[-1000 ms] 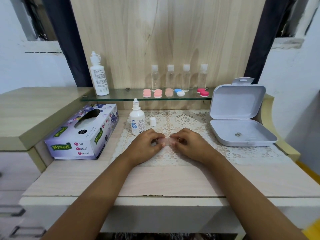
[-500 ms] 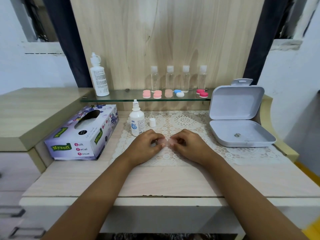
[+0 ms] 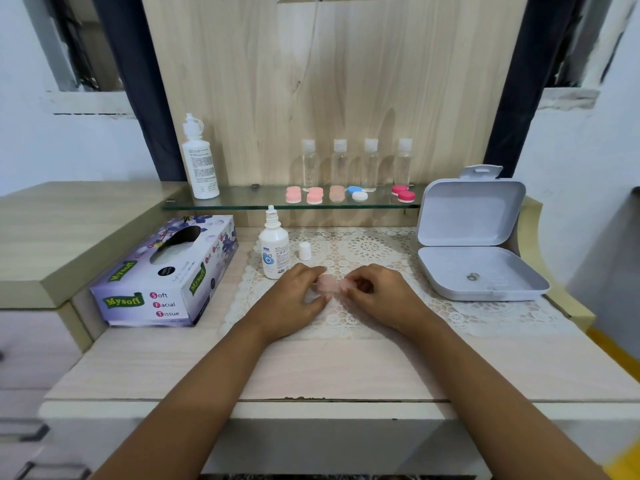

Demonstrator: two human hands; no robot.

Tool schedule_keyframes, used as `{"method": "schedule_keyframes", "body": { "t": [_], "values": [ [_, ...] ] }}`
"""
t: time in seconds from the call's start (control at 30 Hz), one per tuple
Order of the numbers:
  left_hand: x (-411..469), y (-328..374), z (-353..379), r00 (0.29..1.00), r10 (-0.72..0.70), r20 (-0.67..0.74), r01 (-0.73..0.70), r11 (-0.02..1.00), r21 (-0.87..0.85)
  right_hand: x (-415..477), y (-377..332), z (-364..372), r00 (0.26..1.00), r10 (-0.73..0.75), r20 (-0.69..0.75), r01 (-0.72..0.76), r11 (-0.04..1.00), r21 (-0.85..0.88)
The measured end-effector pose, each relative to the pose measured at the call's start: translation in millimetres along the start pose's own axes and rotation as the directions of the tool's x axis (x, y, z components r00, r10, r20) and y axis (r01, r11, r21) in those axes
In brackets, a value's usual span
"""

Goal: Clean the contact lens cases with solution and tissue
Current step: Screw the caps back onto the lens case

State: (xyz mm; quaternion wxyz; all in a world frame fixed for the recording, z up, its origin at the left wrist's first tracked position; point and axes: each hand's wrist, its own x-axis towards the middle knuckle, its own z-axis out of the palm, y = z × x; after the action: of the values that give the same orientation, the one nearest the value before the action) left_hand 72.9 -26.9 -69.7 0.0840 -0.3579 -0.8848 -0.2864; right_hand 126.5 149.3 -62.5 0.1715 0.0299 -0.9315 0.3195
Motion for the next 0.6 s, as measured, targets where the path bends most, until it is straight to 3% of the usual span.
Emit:
{"method": "schedule_keyframes", "body": {
  "t": [0.1, 0.2, 0.33, 0.47, 0.6],
  "values": [
    [1, 1, 0, 0.998, -0.034, 0.057, 0.031, 0.998, 0.048, 2, -3, -6, 0.99, 0.092, -0.105, -0.081, 0.991, 0.105],
    [3, 1, 2, 0.988, -0.081, 0.133, 0.061, 0.987, 0.151, 8, -8, -20, 0.972, 0.123, -0.2, -0.111, 0.991, 0.069],
    [4, 1, 3, 0.983, -0.108, 0.146, 0.083, 0.982, 0.17, 25, -19, -44, 0.927, 0.132, -0.351, -0.109, 0.99, 0.085],
    [3, 1, 3, 0.984, -0.109, 0.142, 0.086, 0.984, 0.156, 54, -20, -60, 0.866, 0.135, -0.482, -0.153, 0.988, 0.004],
    [3, -1, 3, 0.985, -0.108, 0.134, 0.089, 0.986, 0.142, 81, -14, -64, 0.839, 0.18, -0.514, -0.267, 0.959, -0.1]
  ]
}}
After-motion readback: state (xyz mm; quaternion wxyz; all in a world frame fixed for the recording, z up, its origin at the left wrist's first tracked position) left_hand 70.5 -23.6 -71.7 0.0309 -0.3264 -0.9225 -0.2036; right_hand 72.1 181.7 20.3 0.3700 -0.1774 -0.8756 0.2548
